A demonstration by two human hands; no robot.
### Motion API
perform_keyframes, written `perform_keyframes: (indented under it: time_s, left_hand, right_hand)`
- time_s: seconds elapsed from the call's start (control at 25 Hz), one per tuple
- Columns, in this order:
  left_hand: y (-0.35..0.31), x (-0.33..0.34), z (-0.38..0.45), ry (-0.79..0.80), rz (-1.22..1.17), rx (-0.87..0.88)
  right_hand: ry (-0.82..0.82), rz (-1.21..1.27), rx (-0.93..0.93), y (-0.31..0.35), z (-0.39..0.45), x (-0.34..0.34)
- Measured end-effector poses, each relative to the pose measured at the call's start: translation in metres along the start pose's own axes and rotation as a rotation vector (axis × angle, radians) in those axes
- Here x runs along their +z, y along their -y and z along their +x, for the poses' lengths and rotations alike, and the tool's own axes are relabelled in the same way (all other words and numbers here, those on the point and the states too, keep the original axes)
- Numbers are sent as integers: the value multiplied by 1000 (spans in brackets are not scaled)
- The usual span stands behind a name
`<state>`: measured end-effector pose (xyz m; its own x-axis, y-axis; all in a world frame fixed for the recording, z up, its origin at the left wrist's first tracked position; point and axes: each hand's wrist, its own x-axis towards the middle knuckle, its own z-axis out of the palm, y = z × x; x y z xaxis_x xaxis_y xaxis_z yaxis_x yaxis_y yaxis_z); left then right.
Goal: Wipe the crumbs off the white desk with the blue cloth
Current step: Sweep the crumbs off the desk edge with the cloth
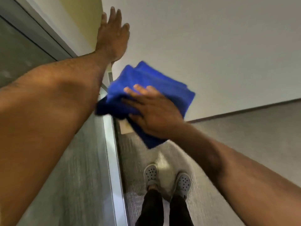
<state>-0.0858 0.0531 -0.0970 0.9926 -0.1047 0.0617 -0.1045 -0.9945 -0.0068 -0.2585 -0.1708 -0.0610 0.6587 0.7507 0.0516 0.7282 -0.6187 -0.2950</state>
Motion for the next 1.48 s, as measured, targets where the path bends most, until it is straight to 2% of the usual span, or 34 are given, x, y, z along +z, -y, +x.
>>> perform_keyframes:
  time_s: [0.12,0.2,0.32,0.44,0.56,0.64,0.72,0.84,0.96,1.12,1.24,1.28,1.36,1.48]
  left_hand:
    - [9,-1,1,12,57,18]
    - [10,0,-1,-7,89,42]
    - [5,-3,1,65,-21,13]
    - [1,-14,-6,52,-96,-108]
    - [-10,-20,-16,-71,-253,-251]
    - [-15,-20,-23,-62,-301,-258]
    - [-15,-14,-27,-56,-345,-220]
    - [-10,-8,-24,-85,-397,-216]
    - [-2,6,-18,-51,-213,-107]
    - [4,9,-18,-33,-82,-86]
    - [0,2,-22,-27,64,-21]
    - [-3,-1,-22,-14,81,-5]
    - [-6,-4,-22,1,119,12]
    - [-7,-5,-23,-29,117,3]
  right_hand:
    - [138,-47,-121,38,-18,11]
    - [143,-87,-163,25,-21,7]
    - [172,-38,-179,-8,-54,-8]
    - [16,97,108,-90,-102,-39]
    - [-14,55,413,-178,-136,-69]
    - [-50,36,565,-193,-133,-70]
    - [-110,-13,664,-171,-113,-57]
    - [-116,-114,581,-100,-76,-31]
    - [-174,-116,409,-26,-42,-5]
    - [-10,-100,114,53,-16,26]
    - [21,-123,-48,58,-35,28]
    - [-12,-67,-47,48,-43,25]
    - [-70,71,78,17,-62,14]
    - [-183,2,325,-57,-95,-12]
